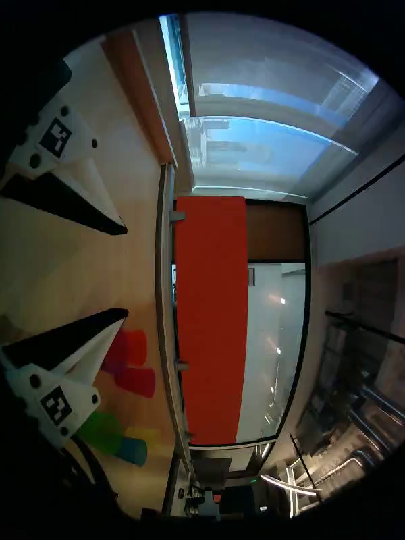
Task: Pour water
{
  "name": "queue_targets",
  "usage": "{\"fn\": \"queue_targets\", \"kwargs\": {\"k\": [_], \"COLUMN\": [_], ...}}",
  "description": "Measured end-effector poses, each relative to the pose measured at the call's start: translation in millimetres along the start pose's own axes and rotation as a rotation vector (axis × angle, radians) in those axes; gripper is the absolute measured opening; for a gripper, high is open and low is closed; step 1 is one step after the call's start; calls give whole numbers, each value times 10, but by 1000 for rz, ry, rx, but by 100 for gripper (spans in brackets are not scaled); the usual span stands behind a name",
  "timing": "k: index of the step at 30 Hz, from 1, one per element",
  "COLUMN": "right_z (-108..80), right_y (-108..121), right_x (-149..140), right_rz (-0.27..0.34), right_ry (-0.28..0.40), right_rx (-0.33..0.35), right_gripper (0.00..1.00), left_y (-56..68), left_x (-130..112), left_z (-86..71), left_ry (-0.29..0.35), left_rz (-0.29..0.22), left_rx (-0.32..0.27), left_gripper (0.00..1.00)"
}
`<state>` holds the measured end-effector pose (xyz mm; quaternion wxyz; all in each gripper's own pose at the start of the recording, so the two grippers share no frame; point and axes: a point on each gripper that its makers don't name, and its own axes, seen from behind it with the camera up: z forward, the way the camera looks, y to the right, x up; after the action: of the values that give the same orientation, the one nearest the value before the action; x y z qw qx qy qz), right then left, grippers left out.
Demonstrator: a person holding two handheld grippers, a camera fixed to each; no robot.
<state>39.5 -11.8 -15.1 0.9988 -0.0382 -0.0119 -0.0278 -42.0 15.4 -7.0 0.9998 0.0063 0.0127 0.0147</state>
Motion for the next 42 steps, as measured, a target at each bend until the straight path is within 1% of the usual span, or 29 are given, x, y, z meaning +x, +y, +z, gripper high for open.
{"fn": "queue_targets", "kwargs": {"k": [5,11,18,26,32,36,42], "right_z": [-23,-66,-50,27,54,69,107], "right_y": [39,83,115,57,-35,-88,-79], "right_x": [12,42,-58,-152,-235,-318,-402], "right_rz": [-6,-15,-22,-12,-14,0,24], "right_ry": [12,44,56,92,121,122,115], "right_rx": [-7,-10,-6,11,37,57,63], "right_gripper": [99,99,99,99,99,99,99], "left_y": [2,5,4,2,3,2,-3], "left_x": [1,-2,-2,-8,-6,-7,-9], "left_z": [-2,-9,-8,-8,-7,-9,-12], "left_ry": [0,0,0,0,0,0,0], "left_rz": [0,1,1,1,1,1,1], "left_rx": [0,0,0,0,0,0,0], "left_gripper": [80,80,80,80,80,80,80]}}
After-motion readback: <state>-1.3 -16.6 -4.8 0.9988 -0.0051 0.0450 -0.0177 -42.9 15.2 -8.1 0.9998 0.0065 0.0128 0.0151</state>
